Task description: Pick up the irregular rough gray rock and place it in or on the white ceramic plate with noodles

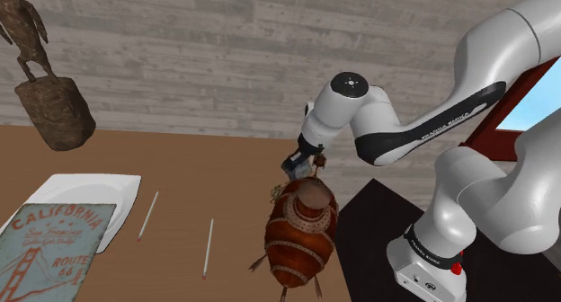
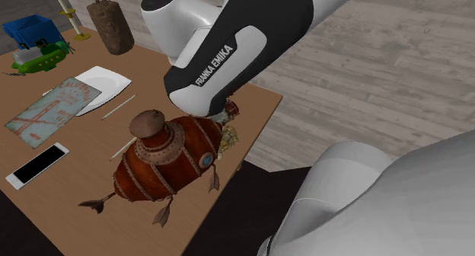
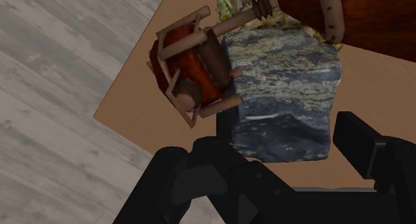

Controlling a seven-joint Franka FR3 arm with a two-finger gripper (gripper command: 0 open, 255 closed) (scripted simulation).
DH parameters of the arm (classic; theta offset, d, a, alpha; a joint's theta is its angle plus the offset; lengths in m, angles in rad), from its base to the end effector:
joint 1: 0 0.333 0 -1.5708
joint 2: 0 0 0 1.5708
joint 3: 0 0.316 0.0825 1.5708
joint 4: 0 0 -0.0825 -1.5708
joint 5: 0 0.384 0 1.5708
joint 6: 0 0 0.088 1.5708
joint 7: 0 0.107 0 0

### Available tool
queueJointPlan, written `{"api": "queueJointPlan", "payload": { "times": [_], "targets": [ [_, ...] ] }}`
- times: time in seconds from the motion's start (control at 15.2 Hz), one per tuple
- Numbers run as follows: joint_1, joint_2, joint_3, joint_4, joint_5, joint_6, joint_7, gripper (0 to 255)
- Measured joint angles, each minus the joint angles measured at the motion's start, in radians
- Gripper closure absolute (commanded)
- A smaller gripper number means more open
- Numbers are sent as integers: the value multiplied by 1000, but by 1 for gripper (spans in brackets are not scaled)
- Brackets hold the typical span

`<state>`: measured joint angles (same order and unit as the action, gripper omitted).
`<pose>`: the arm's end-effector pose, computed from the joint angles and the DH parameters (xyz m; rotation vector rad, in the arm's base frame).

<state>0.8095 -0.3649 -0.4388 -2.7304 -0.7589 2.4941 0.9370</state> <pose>0.3604 0.1550 0.3335 2.9256 0.0536 0.4608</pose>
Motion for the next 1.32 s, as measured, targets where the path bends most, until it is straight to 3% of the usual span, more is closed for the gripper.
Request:
{"api": "queueJointPlan", "payload": {
  "times": [0.99,1.19,1.25,1.32],
  "targets": [
    [-41,226,-27,19,-175,244,168,255],
    [-46,281,-26,3,-207,344,222,255],
    [-46,281,-26,3,-207,347,222,0],
    [-46,281,-26,3,-207,345,222,0]
  ]
}}
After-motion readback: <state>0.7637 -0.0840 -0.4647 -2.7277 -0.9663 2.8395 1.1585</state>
